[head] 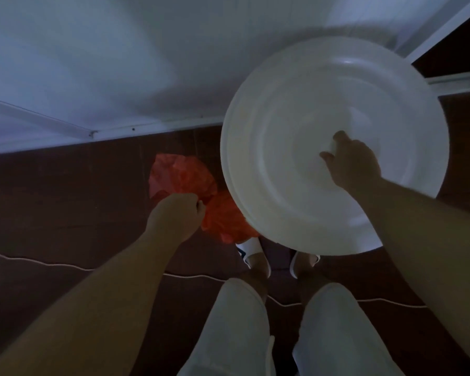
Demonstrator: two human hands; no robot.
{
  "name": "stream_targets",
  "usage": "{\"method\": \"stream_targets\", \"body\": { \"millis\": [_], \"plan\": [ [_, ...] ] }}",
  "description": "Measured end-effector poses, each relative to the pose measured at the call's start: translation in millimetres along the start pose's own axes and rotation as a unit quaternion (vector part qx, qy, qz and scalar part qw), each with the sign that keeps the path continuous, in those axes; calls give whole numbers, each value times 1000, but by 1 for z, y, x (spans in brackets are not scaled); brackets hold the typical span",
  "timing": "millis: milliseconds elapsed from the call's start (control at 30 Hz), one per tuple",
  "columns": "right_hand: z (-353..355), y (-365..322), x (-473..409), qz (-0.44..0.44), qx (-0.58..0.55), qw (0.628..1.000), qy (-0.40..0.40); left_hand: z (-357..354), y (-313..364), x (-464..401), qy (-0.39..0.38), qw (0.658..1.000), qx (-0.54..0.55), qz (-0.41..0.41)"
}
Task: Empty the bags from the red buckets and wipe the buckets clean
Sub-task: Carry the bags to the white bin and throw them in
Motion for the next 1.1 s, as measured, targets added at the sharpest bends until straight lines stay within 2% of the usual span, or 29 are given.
{"method": "stream_targets", "body": {
  "millis": [200, 667, 933, 1100],
  "plan": [
    [43, 0, 28, 4, 8, 1000, 0, 33, -1, 26, 7, 1000, 20, 4],
    [230, 12, 150, -33, -11, 999, 35, 173, 0, 139, 35, 999, 18, 27],
    [277, 21, 191, -42, -21, 997, 57, 221, -15, 182, 57, 997, -35, 33],
    [294, 37, 202, -63, -22, 996, 62, 258, 14, 191, 105, 992, -61, 22]
  ]
}}
Point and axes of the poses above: each hand's wrist, its own x-axis away from the middle knuckle, its own z-axis out of the back of the hand, y = z × x, the point moved 5 cm from there along -x, towards the middle knuckle, and after that the axes turned 4 degrees about x, right-handed, at the moved point
